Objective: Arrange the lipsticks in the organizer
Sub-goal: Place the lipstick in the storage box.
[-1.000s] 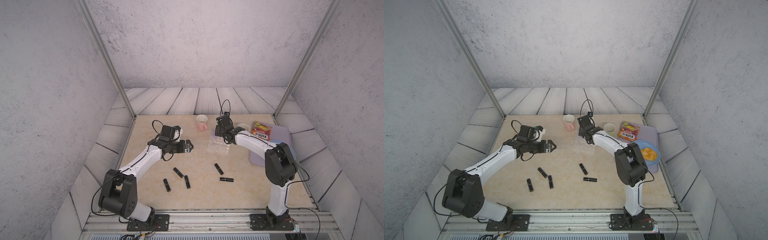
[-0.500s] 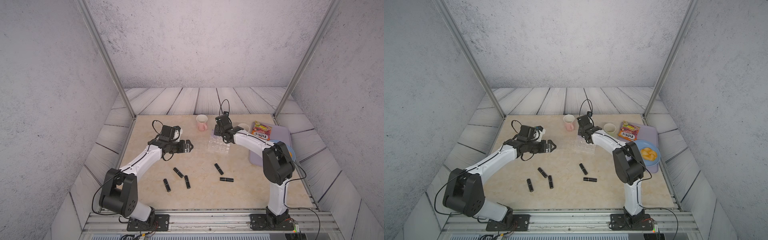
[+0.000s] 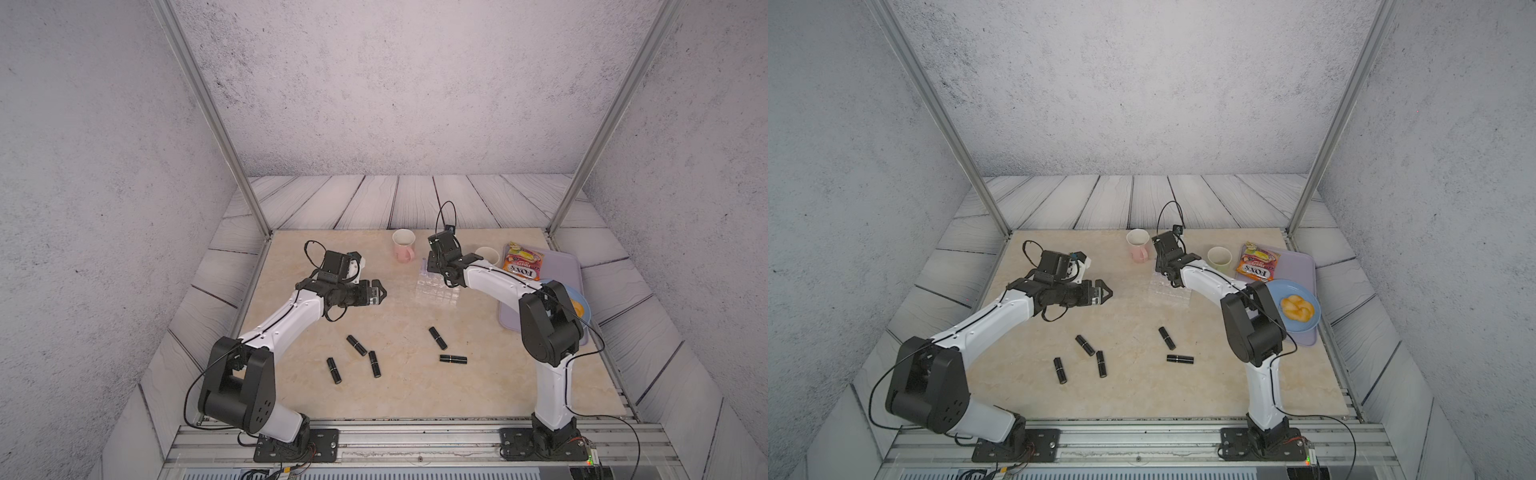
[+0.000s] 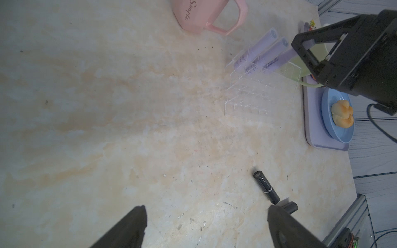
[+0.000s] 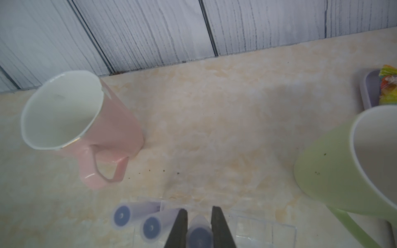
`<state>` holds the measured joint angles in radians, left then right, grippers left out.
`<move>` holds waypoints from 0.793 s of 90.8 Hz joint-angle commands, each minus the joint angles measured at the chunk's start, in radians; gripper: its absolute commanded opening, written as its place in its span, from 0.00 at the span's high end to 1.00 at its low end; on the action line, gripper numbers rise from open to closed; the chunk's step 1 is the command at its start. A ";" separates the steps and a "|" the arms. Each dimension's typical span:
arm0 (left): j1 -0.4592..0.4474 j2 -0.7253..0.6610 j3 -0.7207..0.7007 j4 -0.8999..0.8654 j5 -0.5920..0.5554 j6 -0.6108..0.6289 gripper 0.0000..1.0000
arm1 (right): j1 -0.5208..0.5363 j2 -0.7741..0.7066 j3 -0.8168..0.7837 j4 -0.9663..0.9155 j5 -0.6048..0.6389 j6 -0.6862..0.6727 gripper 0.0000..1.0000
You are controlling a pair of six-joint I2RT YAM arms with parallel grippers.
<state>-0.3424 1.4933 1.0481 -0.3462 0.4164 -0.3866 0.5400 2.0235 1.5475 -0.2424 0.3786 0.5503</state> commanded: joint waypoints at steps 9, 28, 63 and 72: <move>0.008 0.013 0.003 0.018 0.013 -0.003 0.06 | 0.004 0.004 -0.004 -0.029 0.011 0.010 1.00; 0.008 -0.019 -0.020 0.036 -0.063 -0.001 0.06 | 0.003 -0.057 0.006 -0.064 -0.018 0.009 0.61; 0.011 -0.203 0.055 -0.195 -0.653 -0.112 0.02 | 0.012 -0.298 -0.110 -0.150 -0.160 0.103 0.50; 0.028 -0.180 0.092 -0.257 -0.593 -0.098 0.02 | 0.039 -0.370 -0.170 -0.175 -0.191 0.103 0.50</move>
<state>-0.3367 1.2861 1.1046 -0.4709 -0.1181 -0.4622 0.5507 1.7119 1.4456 -0.3374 0.2584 0.6266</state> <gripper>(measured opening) 0.978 0.497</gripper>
